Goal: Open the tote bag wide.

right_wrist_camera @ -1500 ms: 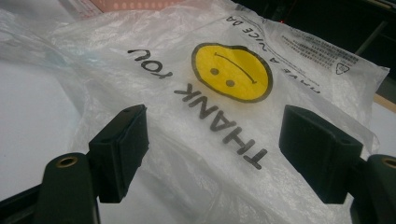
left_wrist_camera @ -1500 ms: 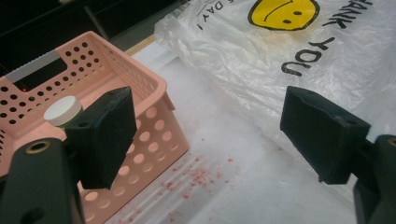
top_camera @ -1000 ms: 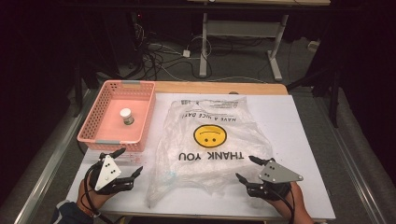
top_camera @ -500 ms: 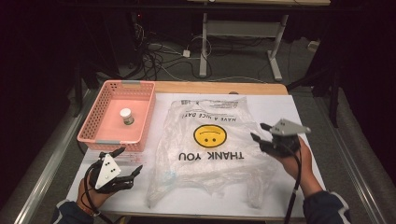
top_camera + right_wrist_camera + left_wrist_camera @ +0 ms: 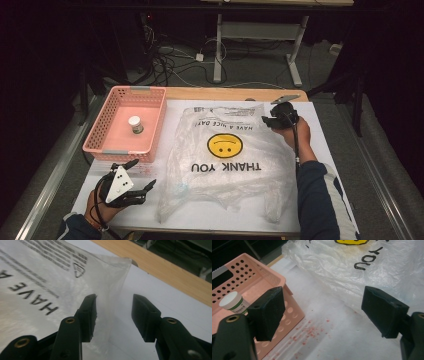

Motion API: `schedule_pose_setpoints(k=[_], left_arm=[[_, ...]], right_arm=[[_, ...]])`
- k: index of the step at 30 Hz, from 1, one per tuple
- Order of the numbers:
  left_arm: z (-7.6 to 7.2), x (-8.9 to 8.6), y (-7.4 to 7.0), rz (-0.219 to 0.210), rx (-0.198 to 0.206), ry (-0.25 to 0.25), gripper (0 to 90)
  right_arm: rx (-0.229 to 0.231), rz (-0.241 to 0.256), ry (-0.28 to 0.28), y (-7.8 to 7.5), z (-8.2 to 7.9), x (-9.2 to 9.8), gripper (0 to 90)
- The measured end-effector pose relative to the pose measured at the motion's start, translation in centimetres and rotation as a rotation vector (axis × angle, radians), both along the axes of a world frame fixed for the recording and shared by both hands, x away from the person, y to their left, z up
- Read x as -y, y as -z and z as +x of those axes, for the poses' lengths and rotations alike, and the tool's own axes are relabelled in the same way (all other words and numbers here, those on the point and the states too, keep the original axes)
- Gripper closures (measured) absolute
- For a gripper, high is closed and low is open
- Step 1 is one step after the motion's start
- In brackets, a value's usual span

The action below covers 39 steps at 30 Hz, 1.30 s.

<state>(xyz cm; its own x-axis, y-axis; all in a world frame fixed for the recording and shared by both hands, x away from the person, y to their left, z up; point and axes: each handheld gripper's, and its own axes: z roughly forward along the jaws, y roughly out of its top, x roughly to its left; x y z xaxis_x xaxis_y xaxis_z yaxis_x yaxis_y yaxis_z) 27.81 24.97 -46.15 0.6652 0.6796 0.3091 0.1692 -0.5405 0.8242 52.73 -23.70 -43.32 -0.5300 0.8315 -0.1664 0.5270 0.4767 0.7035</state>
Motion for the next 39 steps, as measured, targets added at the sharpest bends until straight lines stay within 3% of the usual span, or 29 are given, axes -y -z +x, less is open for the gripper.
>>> schedule_pose_setpoints(k=[1, 2, 3, 4, 5, 8, 9, 11, 14, 19, 21, 22, 24, 27, 30, 35, 37, 39], left_arm=[[0.0, 0.0, 0.0, -0.001, -0.003, 0.003, 18.5], [0.0, 0.0, 0.0, 0.001, -0.002, 0.005, 18.6], [0.0, 0.0, 0.0, 0.002, -0.001, 0.006, 18.6], [-0.1, 0.0, 0.0, 0.001, 0.000, 0.008, 18.6], [-0.1, 0.0, 0.0, 0.000, 0.001, 0.010, 18.6], [0.0, 0.0, -0.1, 0.003, 0.006, 0.015, 19.1], [0.0, 0.1, -0.1, 0.005, 0.005, 0.015, 19.1], [0.1, 0.2, 0.0, 0.014, -0.002, 0.014, 19.1], [-0.1, 0.0, 0.0, 0.016, 0.006, 0.013, 19.1], [-0.3, -0.2, -0.4, -0.008, 0.019, -0.010, 19.1], [-0.3, -0.2, -0.4, 0.004, 0.027, -0.019, 19.1], [-0.3, -0.2, -0.4, 0.006, 0.026, -0.023, 19.1], [-0.3, -0.2, -0.4, 0.013, 0.026, -0.033, 19.1], [-0.3, -0.3, -0.5, 0.010, 0.030, -0.045, 19.1], [-0.2, -0.4, -0.5, 0.007, 0.033, -0.057, 18.8], [0.0, -0.5, -0.5, 0.010, 0.032, -0.056, 18.8], [0.0, -0.5, -0.4, 0.020, 0.031, -0.053, 18.8], [0.0, -0.5, -0.4, 0.020, 0.031, -0.051, 18.8]], right_arm=[[-0.034, -0.037, 0.026, 0.8, 0.8, -0.3, 64.7], [-0.040, -0.057, 0.040, 1.2, 1.1, -0.5, 72.6], [-0.040, -0.057, 0.040, 1.2, 1.1, -0.5, 72.6], [-0.055, -0.068, 0.052, 1.9, 1.3, -0.7, 88.2], [-0.055, -0.068, 0.052, 1.9, 1.3, -0.7, 88.2], [-0.073, -0.087, 0.145, 2.2, 1.1, -0.3, 90.0], [-0.073, -0.087, 0.145, 2.2, 1.1, -0.3, 90.0], [-0.089, -0.065, 0.232, 2.1, 0.6, 1.0, 90.0], [-0.136, -0.054, 0.292, 2.0, -0.2, 2.8, 90.0], [-0.143, -0.035, 0.275, 1.5, -3.4, 4.7, 90.0], [-0.128, -0.013, 0.267, 1.5, -4.3, 5.0, 90.0], [-0.134, 0.018, 0.244, 1.5, -6.0, 5.5, 90.0], [-0.124, 0.052, 0.235, 1.8, -7.6, 5.8, 90.0], [-0.094, 0.067, 0.200, 2.3, -9.8, 5.8, 88.7], [-0.106, 0.057, 0.155, 2.3, -11.1, 5.6, 82.9], [-0.025, 0.065, 0.124, 0.6, -13.0, 5.4, 64.4], [0.018, 0.109, 0.050, -0.6, -14.1, 4.6, 63.3], [0.049, 0.112, -0.022, -1.6, -15.4, 3.1, 59.4]])
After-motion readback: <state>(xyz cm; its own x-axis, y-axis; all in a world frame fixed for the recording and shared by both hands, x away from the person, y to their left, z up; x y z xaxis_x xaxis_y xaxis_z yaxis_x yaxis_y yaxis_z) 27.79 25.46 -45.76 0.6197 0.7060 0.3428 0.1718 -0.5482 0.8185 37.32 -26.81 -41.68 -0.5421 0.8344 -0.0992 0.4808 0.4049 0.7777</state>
